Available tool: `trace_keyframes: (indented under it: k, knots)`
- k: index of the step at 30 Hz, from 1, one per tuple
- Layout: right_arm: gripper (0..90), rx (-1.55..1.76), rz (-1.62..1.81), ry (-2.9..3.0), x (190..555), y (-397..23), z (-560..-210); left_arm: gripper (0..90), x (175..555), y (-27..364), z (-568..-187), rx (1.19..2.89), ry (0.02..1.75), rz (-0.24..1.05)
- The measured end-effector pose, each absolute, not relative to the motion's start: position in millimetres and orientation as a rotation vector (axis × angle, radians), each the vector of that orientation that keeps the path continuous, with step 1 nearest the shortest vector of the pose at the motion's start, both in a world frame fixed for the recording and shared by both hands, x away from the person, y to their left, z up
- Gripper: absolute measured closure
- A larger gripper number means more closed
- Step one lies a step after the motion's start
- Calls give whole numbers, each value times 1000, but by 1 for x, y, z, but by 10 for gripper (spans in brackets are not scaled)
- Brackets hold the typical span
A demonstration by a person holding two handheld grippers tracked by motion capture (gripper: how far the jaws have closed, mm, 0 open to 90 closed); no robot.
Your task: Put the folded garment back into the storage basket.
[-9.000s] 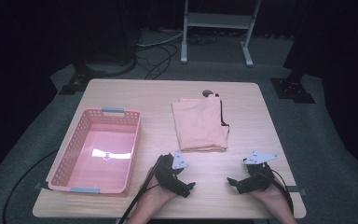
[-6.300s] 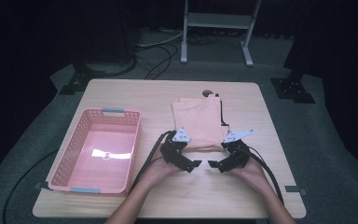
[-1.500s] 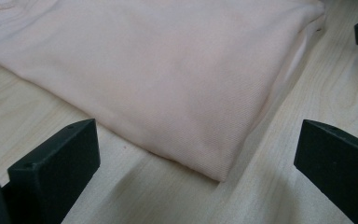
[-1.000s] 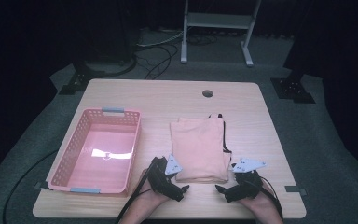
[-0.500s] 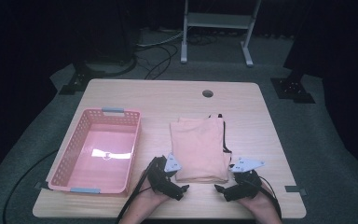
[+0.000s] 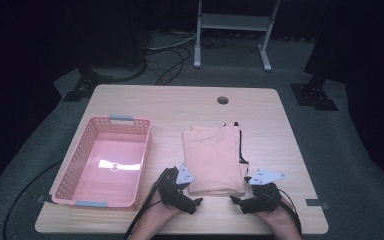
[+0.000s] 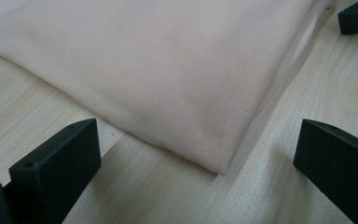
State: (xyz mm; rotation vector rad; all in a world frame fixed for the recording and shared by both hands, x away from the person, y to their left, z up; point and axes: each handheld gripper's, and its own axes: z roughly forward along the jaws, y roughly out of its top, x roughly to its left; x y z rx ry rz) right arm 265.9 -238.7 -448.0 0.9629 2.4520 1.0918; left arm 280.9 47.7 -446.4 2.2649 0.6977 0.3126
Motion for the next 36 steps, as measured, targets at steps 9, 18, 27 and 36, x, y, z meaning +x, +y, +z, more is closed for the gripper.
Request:
trace_keyframes:
  k: [9,18,27,36]
  knots:
    - [283,954,1112,2440,265,-239,-447,2,281,48,-446,2265,698,313]
    - [453,958,1129,2419,263,-241,-447,1,281,48,-446,2268,691,311]
    - [616,941,1143,2418,262,-240,-446,1,281,46,-447,2266,688,308]
    - [762,942,1145,2411,261,-240,-446,1,281,45,-446,2266,696,312]
